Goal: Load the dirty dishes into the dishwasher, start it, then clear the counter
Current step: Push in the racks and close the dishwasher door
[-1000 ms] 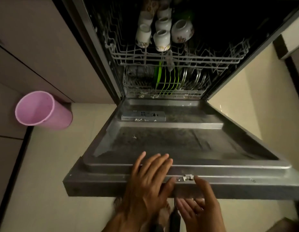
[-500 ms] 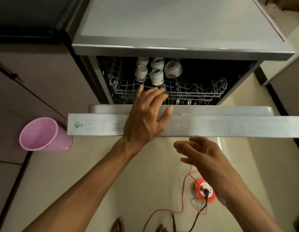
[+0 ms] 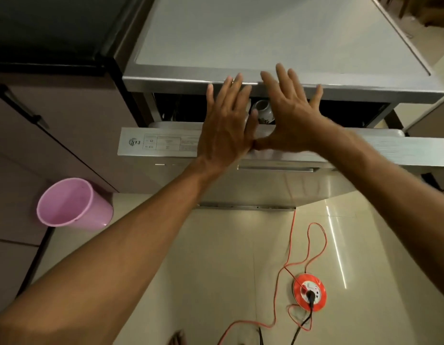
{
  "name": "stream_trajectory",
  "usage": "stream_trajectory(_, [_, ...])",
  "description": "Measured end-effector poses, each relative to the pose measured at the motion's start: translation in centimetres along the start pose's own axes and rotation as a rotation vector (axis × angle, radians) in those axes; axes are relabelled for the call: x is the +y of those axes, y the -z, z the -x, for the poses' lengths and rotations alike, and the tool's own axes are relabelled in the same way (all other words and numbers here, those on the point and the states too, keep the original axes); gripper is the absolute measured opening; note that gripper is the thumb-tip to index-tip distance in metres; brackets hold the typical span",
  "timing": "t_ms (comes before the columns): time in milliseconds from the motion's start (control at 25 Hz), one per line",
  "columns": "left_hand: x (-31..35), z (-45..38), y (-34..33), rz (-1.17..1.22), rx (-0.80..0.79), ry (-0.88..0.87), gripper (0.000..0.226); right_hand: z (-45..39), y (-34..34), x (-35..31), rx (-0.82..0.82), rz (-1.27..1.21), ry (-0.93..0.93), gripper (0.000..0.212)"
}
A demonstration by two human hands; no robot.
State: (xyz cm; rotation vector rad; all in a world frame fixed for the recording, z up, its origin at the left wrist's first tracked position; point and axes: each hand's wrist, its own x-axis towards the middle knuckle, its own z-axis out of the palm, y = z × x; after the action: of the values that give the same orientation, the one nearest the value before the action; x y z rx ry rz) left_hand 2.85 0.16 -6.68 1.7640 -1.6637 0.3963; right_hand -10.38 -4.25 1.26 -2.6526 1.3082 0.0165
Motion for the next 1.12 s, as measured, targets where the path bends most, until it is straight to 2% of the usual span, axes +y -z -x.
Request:
stream_trajectory(80, [-0.1, -0.8, -0.2, -0.041, 0.001, 0.006, 0.049, -1.5, 0.8, 0.9, -0.109, 0.044, 0.012, 0.138])
stream_trajectory(200, [-0.2, -1.7, -0.3, -0.045, 0.007, 0.000, 0.049, -2.2, 0.6, 1.8, -0.139, 0.107, 0.046, 0.145])
stream_trajectory(440, [-0.9, -3.2, -0.8, -0.008, 0.032, -0.020, 0.042, -2.7, -1.6, 3.2, 0.030, 0.187, 0.123, 0.146])
stream_trajectory(720, [-1.3, -4.6, -0.8, -0.078, -0.073, -0.022, 0.059, -3.6, -1.6, 3.9, 0.150, 0.193, 0.131, 0.136])
stream_trajectory(800, [-2.2, -5.4, 0.7, -0.052, -0.218, -0.068, 0.069, -3.9, -1.4, 4.0, 0.162, 0.201, 0.125, 0.136])
stream_trajectory(960, [-4.8, -8.3, 4.8, -0.099, -0.695, -0.229, 0.100, -4.7, 0.0, 3.6, 0.156, 0.235, 0.119, 0.128])
stream_trajectory(1120, [-5.0, -9.3, 4.9, -0.184, -0.790, -0.258, 0.121, -5.6, 1.5, 3.1, 0.056, 0.196, 0.161, 0.125])
